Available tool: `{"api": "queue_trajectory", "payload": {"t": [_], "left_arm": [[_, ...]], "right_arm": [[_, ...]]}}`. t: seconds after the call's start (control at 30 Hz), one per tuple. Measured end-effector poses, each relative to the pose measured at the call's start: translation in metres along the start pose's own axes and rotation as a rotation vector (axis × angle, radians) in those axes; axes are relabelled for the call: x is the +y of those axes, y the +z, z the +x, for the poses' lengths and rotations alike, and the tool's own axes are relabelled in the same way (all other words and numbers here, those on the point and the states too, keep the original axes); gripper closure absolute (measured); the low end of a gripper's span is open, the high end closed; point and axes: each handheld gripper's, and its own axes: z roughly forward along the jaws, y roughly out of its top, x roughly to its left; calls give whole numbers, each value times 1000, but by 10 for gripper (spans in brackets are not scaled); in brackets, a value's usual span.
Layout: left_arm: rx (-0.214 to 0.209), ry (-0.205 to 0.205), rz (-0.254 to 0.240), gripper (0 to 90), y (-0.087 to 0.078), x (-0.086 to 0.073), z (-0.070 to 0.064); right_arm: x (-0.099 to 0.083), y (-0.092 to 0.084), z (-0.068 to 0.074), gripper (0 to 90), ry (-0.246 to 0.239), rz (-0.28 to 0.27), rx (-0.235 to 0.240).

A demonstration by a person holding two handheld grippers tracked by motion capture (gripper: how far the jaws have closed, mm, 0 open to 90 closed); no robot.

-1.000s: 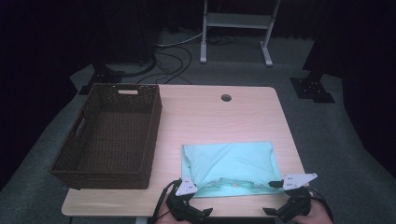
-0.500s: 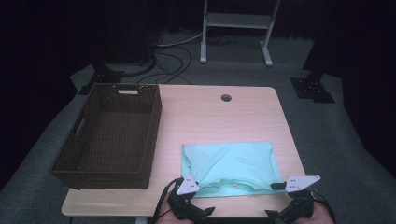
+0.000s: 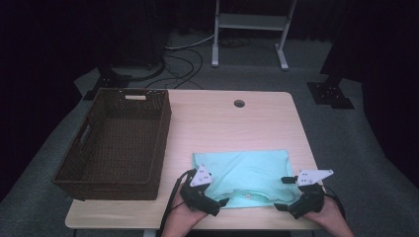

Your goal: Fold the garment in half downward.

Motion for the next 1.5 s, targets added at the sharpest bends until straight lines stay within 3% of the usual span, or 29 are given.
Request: {"api": "queue_trajectory", "payload": {"t": [0.17,0.23,0.4,0.57,0.7,0.8,0.97,1.5], "left_arm": [[36,-20,0,3,14,6,24],[53,-24,21,2,21,6,31],[64,-7,101,2,36,0,30],[54,8,125,2,41,-11,18],[74,19,141,2,42,-16,15],[103,54,171,2,44,-15,15],[105,73,181,2,45,-15,19],[89,86,176,3,28,-25,30]], "right_arm": [[12,8,-22,0,15,-25,-31],[16,14,-30,0,14,-19,-49],[20,30,-43,0,1,23,-64],[17,34,-42,0,-10,45,-56],[16,35,-44,0,-8,44,-58],[14,39,-44,0,-20,71,-67],[12,44,-39,0,-70,97,-105],[17,53,-24,0,-60,96,-115]]}}
